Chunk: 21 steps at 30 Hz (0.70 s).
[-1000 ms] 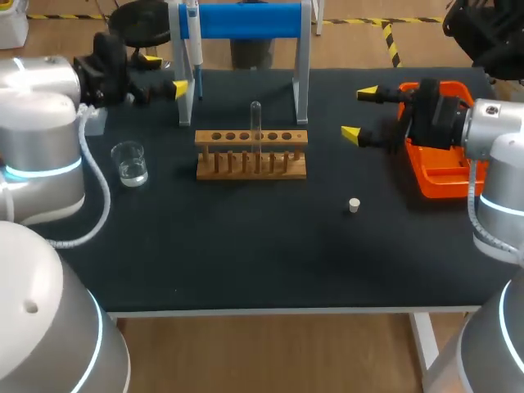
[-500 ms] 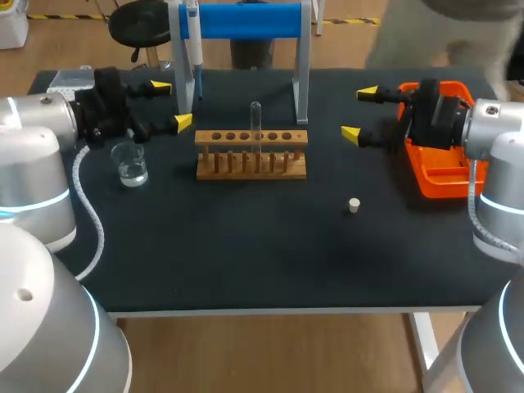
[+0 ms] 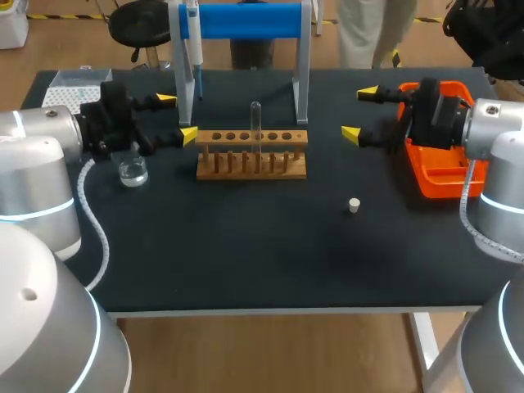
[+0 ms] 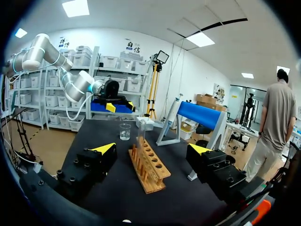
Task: Invert the test tube, pick up the pipette, mount the tip to pipette, aspirate from beaker and dispense into the tube, eject the tip, return the pipette, and cap with the stopper.
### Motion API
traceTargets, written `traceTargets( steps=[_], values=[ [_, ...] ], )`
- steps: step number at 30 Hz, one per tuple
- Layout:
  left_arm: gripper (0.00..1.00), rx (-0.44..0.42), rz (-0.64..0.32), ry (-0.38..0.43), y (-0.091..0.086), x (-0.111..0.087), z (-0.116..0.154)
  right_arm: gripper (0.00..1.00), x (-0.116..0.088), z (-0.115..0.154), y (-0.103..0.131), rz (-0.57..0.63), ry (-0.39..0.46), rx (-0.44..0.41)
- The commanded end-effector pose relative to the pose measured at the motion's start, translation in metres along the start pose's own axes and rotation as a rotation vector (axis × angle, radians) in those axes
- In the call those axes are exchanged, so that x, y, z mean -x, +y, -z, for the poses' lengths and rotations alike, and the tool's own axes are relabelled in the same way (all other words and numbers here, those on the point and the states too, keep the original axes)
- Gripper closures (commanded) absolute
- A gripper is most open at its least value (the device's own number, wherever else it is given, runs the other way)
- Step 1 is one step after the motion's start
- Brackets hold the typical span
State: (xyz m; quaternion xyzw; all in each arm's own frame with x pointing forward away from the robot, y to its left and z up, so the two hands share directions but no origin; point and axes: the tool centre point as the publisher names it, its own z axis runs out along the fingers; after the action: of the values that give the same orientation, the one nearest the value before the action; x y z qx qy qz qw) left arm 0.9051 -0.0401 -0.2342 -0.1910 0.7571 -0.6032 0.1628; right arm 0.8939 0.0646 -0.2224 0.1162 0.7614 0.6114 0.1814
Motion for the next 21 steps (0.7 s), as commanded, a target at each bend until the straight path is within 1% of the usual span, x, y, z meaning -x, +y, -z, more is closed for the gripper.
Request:
traceTargets(
  steps=[1, 14, 19, 21],
  values=[
    [0.0, 0.0, -0.002, 0.001, 0.001, -0.002, 0.002, 0.0, 0.0, -0.001, 0.0, 0.001, -0.002, 0.0],
    [0.0, 0.0, -0.002, 0.001, 0.001, -0.002, 0.002, 0.0, 0.0, -0.001, 0.0, 0.001, -0.002, 0.0],
    [0.0, 0.0, -0.002, 0.001, 0.001, -0.002, 0.002, 0.0, -0.006, -0.012, 0.002, 0.027, 0.079, 0.018],
    [0.0, 0.0, -0.002, 0.001, 0.001, -0.002, 0.002, 0.0, -0.008, -0.017, 0.004, 0.027, 0.127, 0.034]
  ],
)
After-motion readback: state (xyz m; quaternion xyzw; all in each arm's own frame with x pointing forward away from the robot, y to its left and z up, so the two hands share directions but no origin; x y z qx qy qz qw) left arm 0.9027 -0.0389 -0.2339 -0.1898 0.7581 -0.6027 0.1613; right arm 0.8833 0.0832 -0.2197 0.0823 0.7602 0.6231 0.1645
